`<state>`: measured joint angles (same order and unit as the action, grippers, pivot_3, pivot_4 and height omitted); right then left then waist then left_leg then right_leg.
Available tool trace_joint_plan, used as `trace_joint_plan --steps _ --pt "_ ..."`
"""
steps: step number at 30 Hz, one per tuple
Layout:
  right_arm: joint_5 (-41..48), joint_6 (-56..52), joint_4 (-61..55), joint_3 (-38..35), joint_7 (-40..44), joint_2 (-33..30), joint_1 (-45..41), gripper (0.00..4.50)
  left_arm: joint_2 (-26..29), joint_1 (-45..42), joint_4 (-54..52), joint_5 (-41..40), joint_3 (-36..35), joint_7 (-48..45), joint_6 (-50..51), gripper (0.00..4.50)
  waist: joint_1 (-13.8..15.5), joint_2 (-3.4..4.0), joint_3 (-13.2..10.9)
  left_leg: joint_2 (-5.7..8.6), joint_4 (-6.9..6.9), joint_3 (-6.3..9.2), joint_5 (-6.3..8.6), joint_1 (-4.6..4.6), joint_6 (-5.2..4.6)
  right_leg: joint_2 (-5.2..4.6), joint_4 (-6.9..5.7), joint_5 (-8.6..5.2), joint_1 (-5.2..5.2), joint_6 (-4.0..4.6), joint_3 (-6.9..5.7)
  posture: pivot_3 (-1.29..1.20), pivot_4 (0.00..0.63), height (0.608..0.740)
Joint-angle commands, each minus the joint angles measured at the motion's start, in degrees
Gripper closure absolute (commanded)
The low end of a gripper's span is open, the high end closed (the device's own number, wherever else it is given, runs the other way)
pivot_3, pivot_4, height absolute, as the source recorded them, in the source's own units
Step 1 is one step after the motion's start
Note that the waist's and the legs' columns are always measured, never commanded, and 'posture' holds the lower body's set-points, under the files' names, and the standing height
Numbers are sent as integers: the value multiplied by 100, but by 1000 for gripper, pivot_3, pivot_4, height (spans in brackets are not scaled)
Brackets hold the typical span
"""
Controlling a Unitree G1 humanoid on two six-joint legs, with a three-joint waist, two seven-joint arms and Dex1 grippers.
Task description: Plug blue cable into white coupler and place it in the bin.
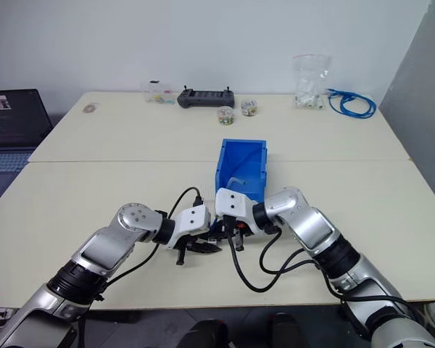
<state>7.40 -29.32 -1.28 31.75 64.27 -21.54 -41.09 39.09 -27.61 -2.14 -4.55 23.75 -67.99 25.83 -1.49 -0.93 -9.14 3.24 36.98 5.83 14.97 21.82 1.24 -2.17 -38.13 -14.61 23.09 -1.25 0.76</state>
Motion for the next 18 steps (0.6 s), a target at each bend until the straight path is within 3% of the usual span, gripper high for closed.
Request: trace_joint_plan --steps 1,5,8,18 --pt "-254 -1 246 569 256 29 188 4411 -62 122 47 108 141 38 136 3692 -10 5 19 0 -1 0 0 -2 0 0 0 0 -1 0 1 0 150 740" --pt "-373 -35 487 659 303 77 280 4412 -76 129 41 131 130 33 155 3692 -22 9 31 -1 -5 0 1 -30 -1 2 4 -2 -31 -3 1 0 150 740" --pt "-436 -97 689 700 279 146 316 4412 -106 119 47 154 124 40 169 3692 -28 12 43 -1 -22 0 10 -103 -11 2 16 -30 -103 -26 3 0 150 740" --pt "-542 -158 1111 679 244 150 458 4413 -131 149 47 187 74 48 216 3692 -42 52 138 -3 -24 1 15 -110 -18 4 14 -33 -104 -29 5 0 150 740"
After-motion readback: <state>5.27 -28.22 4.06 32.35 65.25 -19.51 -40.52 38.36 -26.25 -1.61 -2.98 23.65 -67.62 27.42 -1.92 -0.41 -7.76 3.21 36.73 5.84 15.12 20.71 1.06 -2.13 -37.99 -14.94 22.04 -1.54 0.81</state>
